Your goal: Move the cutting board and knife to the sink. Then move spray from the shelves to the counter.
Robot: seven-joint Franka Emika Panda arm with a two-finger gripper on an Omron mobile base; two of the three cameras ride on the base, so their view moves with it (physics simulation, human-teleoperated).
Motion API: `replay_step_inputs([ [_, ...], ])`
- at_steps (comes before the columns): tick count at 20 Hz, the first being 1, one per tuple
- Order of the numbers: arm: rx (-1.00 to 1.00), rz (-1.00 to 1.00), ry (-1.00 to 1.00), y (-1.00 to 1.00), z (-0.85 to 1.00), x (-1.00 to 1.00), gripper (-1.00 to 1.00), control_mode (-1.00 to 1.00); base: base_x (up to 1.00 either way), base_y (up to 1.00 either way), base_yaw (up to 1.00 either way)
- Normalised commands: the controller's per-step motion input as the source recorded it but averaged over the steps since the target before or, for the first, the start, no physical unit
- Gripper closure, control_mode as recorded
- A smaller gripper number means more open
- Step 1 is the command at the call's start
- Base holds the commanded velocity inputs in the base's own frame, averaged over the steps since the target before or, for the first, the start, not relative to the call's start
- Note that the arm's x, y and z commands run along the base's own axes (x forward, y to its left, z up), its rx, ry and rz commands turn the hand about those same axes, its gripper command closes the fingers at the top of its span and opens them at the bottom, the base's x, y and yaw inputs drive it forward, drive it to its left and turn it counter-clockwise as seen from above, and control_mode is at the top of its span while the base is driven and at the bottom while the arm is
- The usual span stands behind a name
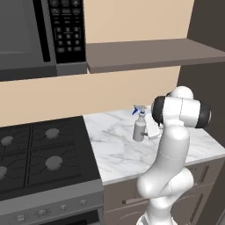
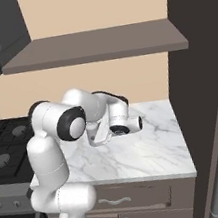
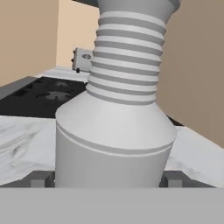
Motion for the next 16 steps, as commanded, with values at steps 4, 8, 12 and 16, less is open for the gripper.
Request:
replay_step_inputs([
  [4, 0.00, 0.07, -0.12, 0.15, -0.26, 0.00, -1.00, -1.00, 0.00, 0.00, 0.00],
  [8, 0.00, 0.02, -0.08, 0.02, -0.01, 0.00, -1.00, -1.00, 0.00, 0.00, 0.00],
  [12, 0.00, 0.00, -0.06, 0.00, 0.02, -0.04, -1.00, -1.00, 0.00, 0.00, 0.00],
  [16, 0.00, 0.00, -0.01, 0.00, 0.21, -0.03, -1.00, -1.00, 0.00, 0.00, 0.00],
])
